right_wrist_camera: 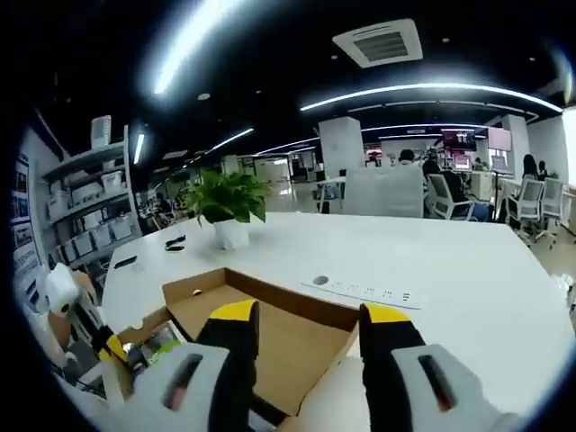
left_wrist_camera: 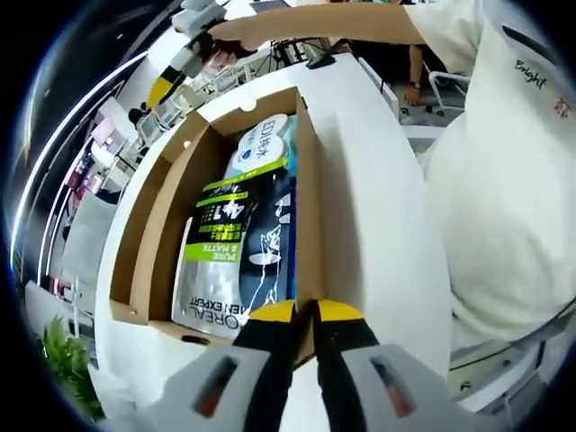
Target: Operate the shoe box by opening the lid, removing the specified soft item, and placing it in the target area until the item is outside and the box remains undamaged.
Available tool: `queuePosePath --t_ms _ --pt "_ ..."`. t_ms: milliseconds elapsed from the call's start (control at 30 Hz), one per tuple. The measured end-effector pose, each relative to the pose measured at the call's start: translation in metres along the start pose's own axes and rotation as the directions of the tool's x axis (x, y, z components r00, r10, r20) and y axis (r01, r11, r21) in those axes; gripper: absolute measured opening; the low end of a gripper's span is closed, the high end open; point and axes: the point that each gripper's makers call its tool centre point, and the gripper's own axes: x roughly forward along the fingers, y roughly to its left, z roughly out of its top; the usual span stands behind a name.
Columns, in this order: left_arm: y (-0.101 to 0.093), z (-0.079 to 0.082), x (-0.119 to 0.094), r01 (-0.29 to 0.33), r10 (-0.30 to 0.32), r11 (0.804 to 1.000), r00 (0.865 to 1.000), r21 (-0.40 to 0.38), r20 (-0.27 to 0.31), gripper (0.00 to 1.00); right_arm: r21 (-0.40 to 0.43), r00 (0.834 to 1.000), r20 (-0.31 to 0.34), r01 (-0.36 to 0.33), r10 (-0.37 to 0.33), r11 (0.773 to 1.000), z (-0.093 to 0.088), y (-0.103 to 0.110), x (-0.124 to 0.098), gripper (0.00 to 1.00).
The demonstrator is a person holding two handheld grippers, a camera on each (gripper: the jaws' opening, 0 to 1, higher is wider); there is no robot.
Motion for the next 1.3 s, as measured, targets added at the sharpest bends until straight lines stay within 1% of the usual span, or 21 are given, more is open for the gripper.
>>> queuePosePath --t_ms 67,100,167,267,333,500,600,667,733,800,833,967,1000,1033,1067,1100,1133,1167,1200,1233,1300 --pt "0.0 0.0 0.0 0.006 -0.006 1.0 1.0 -0.013 0.003 0.06 0.02 1.0 -0.012 -0.009 0.009 1.0 -0.001 0.002 -0.006 0.27" --pt "0.0 0.0 0.0 0.008 -0.008 1.0 1.0 -0.018 0.004 0.06 0.017 1.0 -0.008 -0.018 0.018 1.0 0.0 0.004 -0.007 0.28" --pt "0.0 0.0 0.0 0.009 -0.009 1.0 1.0 -0.016 0.004 0.06 0.003 1.0 0.005 -0.025 0.025 1.0 0.002 0.008 -0.01 0.34" --pt "-0.001 0.0 0.0 0.006 -0.006 1.0 1.0 -0.008 0.005 0.06 -0.029 0.998 -0.003 -0.065 0.065 0.997 0.001 0.019 -0.014 0.29" --pt "-0.001 0.001 0.0 0.003 -0.003 1.0 1.0 -0.006 0.007 0.06 -0.045 0.998 0.002 -0.069 0.07 0.997 0.002 0.023 -0.017 0.26" --pt "-0.001 0.001 0.0 0.007 -0.007 1.0 1.0 -0.016 0.007 0.06 -0.029 0.989 0.068 -0.127 0.128 0.992 0.012 0.04 -0.028 0.29" --pt "-0.001 0.001 0.0 0.01 -0.01 1.0 1.0 -0.009 0.008 0.06 -0.051 0.987 0.074 -0.14 0.143 0.989 0.013 0.048 -0.034 0.29" --pt "-0.001 0.001 0.0 0.008 -0.008 1.0 1.0 -0.004 0.008 0.06 -0.084 0.988 0.057 -0.139 0.145 0.987 0.011 0.052 -0.037 0.27" --pt "-0.001 0.001 0.0 0.002 -0.002 1.0 1.0 0.001 0.008 0.06 -0.08 0.989 0.056 -0.135 0.14 0.988 0.012 0.053 -0.039 0.27" --pt "-0.001 0.0 0.001 0.004 -0.004 0.998 1.0 -0.066 0.003 0.06 -0.058 0.985 0.076 -0.153 0.157 0.987 0.016 0.058 -0.043 0.3" --pt "0.0 0.0 0.001 0.01 -0.01 0.998 1.0 -0.068 0.005 0.06 -0.048 0.982 0.082 -0.164 0.168 0.985 0.017 0.06 -0.045 0.32" --pt "-0.001 0.0 0.001 0.014 -0.014 1.0 1.0 -0.018 0.004 0.06 -0.057 0.978 0.078 -0.189 0.193 0.98 0.016 0.065 -0.051 0.33" --pt "-0.001 0.0 0.001 0.013 -0.013 1.0 1.0 -0.018 0.002 0.06 -0.057 0.979 0.064 -0.189 0.193 0.98 0.014 0.065 -0.053 0.35" --pt "-0.001 0.0 0.001 0.014 -0.014 1.0 1.0 -0.018 0.001 0.06 -0.072 0.977 0.064 -0.198 0.203 0.978 0.015 0.068 -0.056 0.41" --pt "-0.001 0.0 0.001 0.015 -0.015 1.0 1.0 -0.021 0.0 0.06 -0.085 0.974 0.072 -0.207 0.214 0.975 0.017 0.07 -0.058 0.46" --pt "-0.001 0.0 0.001 0.016 -0.016 1.0 1.0 -0.023 0.0 0.06 -0.122 0.966 0.102 -0.225 0.238 0.967 0.021 0.075 -0.061 0.51" --pt "-0.001 0.0 0.001 0.016 -0.016 1.0 1.0 -0.024 0.001 0.06 -0.143 0.966 0.116 -0.214 0.231 0.966 0.022 0.075 -0.062 0.53" --pt "-0.001 0.0 0.001 0.016 -0.015 1.0 1.0 -0.025 0.001 0.06 -0.173 0.971 0.11 -0.192 0.213 0.966 0.021 0.074 -0.064 0.54" --pt "-0.001 0.0 0.001 0.015 -0.015 1.0 1.0 -0.026 0.001 0.06 -0.178 0.972 0.105 -0.191 0.212 0.965 0.019 0.075 -0.064 0.56" --pt "-0.001 0.0 0.001 0.014 -0.014 1.0 1.0 -0.028 0.002 0.06 -0.17 0.971 0.097 -0.198 0.216 0.965 0.017 0.077 -0.065 0.58" --pt "-0.001 0.0 0.001 0.012 -0.012 1.0 1.0 -0.029 0.004 0.06 -0.17 0.968 0.073 -0.226 0.241 0.959 0.012 0.082 -0.066 0.58"
